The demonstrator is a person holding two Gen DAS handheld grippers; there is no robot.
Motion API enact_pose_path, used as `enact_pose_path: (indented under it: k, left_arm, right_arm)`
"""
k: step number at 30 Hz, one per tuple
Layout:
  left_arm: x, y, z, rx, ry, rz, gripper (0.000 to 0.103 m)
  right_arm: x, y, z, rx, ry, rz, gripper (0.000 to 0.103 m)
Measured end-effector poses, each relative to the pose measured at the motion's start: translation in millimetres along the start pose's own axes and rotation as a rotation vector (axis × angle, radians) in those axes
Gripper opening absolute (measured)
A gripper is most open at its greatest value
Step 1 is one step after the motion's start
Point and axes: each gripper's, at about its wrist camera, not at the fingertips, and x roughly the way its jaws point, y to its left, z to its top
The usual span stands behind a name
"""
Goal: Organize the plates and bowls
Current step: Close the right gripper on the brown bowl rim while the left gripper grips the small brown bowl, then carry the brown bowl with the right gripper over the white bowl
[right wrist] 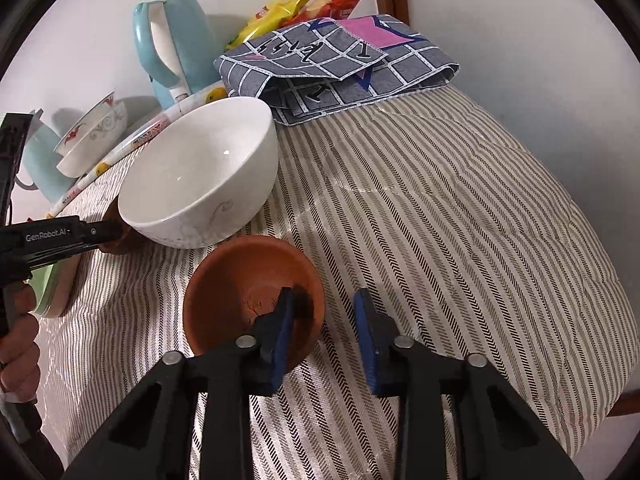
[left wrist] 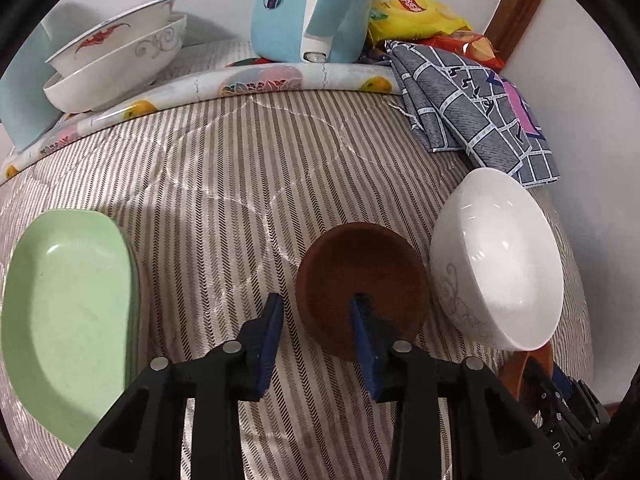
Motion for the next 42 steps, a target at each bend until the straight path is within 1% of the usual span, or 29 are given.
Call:
enact_pose_path:
  k: [6,7,13,16,19,26,31,36,42]
  left_arm:
    - [7.1,1.2,3.2,-0.001,0.004,0.002,0.021]
    - [7.5,1.4,3.3,0.001,0.003,0.002,0.017]
    - [3.1,-0.4,2.9,0.018,-0.018,-0.001,0.011]
    - [-4.0,-2.5,1.5,0.029,-0.034,-0.007,0.008]
    - [-12.5,-3.8,-1.1,0.037,-0.053,-0.011,0.008]
    - [-26.1,1.8,-9.7,0.024,-0.064,-0.015,0.008]
    - [-43.8,6.9,-14.5,0.017,-0.087,-0.023,0.008]
    - [-66.8,11.6,-15.3,0.007,-0.125,-0.033,0.008]
    - [-91.4,17.2,-15.2,-0.005,-0.168,-0.039,0.008]
  right_arm:
    - [2.0,3.6,2.0,-0.001,0.007,0.020,0.015]
    - [2.0,5.0,2.0,-0.006,0.007,0.022,0.013]
    - [-1.9,11.2,0.5,-0.027,-0.012,-0.005,0.011]
    - [-7.5,10.7,-0.3,-0.019,-0.026,0.012,0.008]
    - [-12.5,11.9,-0.9,-0.020,-0.034,0.013,0.007]
    - [-24.9,15.2,-5.3,-0.017,-0.053,0.002,0.008]
    - [-36.7,16.2,-6.2,-0.011,-0.069,0.002,0.008]
    - [-56.9,18.8,-0.9,-0.013,-0.110,0.002,0.008]
    - [-81.5,24.4,13.9,-0.025,-0.170,0.002,0.008]
